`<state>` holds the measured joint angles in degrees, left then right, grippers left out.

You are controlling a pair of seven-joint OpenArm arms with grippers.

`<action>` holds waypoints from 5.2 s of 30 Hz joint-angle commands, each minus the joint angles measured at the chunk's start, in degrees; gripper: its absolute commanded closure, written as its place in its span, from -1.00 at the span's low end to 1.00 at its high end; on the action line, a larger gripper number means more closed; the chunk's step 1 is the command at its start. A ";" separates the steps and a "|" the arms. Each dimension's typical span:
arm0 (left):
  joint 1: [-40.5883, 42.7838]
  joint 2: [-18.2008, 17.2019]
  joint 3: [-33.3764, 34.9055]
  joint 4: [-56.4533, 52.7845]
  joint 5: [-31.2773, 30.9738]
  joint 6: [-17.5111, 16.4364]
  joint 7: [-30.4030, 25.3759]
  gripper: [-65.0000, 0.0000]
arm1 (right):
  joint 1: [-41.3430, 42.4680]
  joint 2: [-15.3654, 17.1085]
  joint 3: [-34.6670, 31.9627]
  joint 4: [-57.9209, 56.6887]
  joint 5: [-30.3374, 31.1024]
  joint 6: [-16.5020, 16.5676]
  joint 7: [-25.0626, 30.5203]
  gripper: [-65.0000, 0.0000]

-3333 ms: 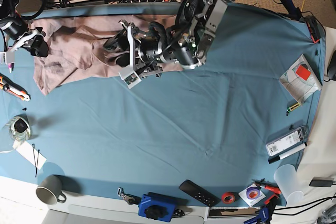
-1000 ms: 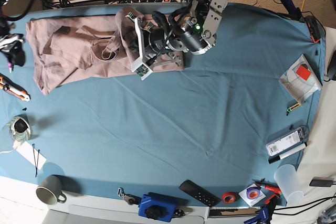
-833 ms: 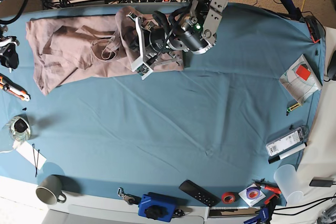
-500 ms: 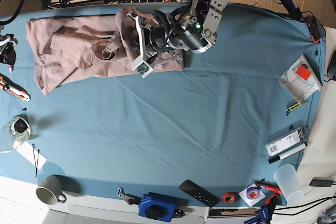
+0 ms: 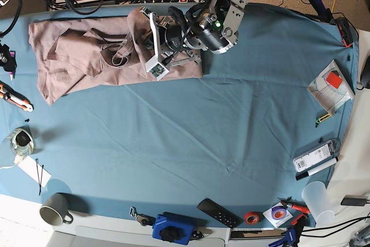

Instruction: Fold the T-shirt properly

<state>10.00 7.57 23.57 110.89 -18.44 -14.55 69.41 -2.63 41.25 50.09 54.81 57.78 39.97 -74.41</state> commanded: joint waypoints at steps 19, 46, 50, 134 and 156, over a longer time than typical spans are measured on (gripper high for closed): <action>-0.33 1.43 0.26 1.05 -0.85 0.07 -1.33 1.00 | 2.60 -3.26 -17.09 -4.11 5.35 0.03 -5.59 0.42; -0.33 1.43 0.26 1.05 -0.87 -0.52 -2.54 1.00 | -1.49 -4.92 -17.09 -4.09 11.87 0.03 -5.59 1.00; -0.33 1.43 0.26 1.05 -0.90 -0.50 -2.51 1.00 | -1.49 -4.81 -17.09 -2.05 15.34 0.03 -5.59 1.00; 16.96 -18.88 -30.51 24.11 19.67 19.02 -4.52 1.00 | -14.34 -23.93 -36.59 62.73 4.02 0.03 -5.59 1.00; 18.67 -18.88 -30.51 24.11 19.67 19.02 -5.14 1.00 | -14.36 -30.67 -24.85 75.36 8.48 0.03 0.22 0.56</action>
<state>28.60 -11.00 -6.81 133.97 0.80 4.47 65.30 -17.28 10.15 25.19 129.36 65.56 39.94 -75.46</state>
